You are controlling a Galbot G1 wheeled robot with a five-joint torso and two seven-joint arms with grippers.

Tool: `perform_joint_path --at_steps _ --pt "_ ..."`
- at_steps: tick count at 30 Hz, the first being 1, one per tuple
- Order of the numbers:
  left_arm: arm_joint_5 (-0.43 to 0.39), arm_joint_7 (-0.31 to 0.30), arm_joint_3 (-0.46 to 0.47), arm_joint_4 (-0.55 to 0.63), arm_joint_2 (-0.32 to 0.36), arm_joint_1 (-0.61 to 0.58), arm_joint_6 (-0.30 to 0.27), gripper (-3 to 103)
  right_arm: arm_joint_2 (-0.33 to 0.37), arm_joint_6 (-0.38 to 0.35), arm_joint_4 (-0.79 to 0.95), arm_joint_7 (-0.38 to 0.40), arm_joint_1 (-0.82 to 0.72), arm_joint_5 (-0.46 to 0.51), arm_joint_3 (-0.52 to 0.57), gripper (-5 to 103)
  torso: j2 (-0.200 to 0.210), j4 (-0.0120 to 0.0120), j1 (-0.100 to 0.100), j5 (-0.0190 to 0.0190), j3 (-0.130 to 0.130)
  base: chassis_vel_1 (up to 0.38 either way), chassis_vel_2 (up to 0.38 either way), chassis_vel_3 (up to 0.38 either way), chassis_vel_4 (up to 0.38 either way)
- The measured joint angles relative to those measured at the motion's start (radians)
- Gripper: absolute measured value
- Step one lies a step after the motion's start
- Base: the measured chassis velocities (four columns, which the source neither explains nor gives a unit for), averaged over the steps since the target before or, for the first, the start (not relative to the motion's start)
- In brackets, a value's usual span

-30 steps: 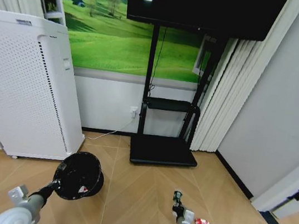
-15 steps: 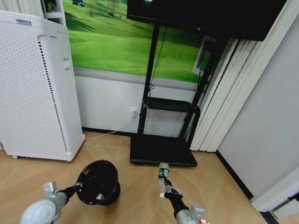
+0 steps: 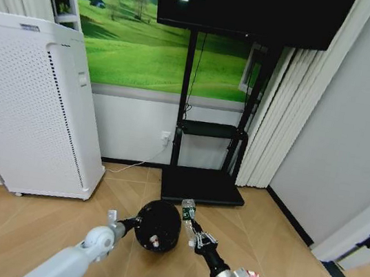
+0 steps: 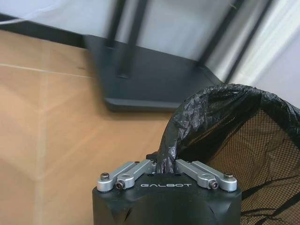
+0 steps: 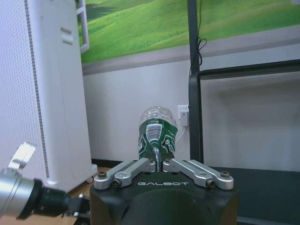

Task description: Pick up the trash bin and place the garbage on the floor into it.

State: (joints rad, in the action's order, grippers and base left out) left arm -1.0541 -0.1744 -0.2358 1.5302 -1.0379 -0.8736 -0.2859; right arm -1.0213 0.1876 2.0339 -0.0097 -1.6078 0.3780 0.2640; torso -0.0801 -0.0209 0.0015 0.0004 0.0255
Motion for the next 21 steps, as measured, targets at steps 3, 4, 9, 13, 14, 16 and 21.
perform_joint_path --at_steps 3,4,9,13,14,16,21 --pt "0.030 0.004 -0.050 -0.017 -0.039 0.022 0.002 3 -0.004 0.019 -0.023 -0.010 -0.007 -0.030 -0.002 3 0.000 0.0000 0.000 -0.0001 0.000 0.000 0.000 0.000 0.000" --pt "0.030 0.004 -0.050 -0.017 -0.039 0.022 0.002 3 -0.004 0.019 -0.023 -0.010 -0.007 -0.030 -0.002 3 0.000 0.0000 0.000 -0.0001 0.000 0.000 0.000 0.000 0.000" --pt "0.038 0.002 -0.090 -0.015 -0.080 0.048 0.002 3 -0.013 0.021 -0.035 -0.014 -0.010 -0.048 -0.010 3 0.000 0.0000 0.000 -0.0001 0.000 0.000 0.000 0.000 0.000" --pt "0.030 -0.003 -0.099 -0.008 -0.085 0.063 0.002 3 -0.008 0.021 -0.036 -0.039 -0.010 -0.047 -0.007 2 0.000 0.0003 0.000 -0.0001 0.000 0.000 0.000 0.000 0.000" --pt "0.030 -0.003 -0.099 -0.008 -0.085 0.063 0.002 3 -0.008 0.021 -0.036 -0.039 -0.010 -0.047 -0.007 2 0.000 0.0003 0.000 -0.0001 0.000 0.000 0.000 0.000 0.000" --pt "0.022 -0.032 -0.095 0.007 -0.092 0.059 0.002 3 -0.011 0.015 -0.034 -0.029 -0.013 -0.041 0.001 29 0.000 0.0001 0.000 -0.0003 0.000 0.000 0.000 0.000 0.000" --pt "0.018 -0.074 -0.016 0.038 -0.075 0.005 0.001 3 -0.030 -0.006 -0.003 0.027 -0.011 -0.008 0.016 46 0.000 -0.0003 0.000 -0.0005 0.000 0.000 0.000 0.000 0.000"
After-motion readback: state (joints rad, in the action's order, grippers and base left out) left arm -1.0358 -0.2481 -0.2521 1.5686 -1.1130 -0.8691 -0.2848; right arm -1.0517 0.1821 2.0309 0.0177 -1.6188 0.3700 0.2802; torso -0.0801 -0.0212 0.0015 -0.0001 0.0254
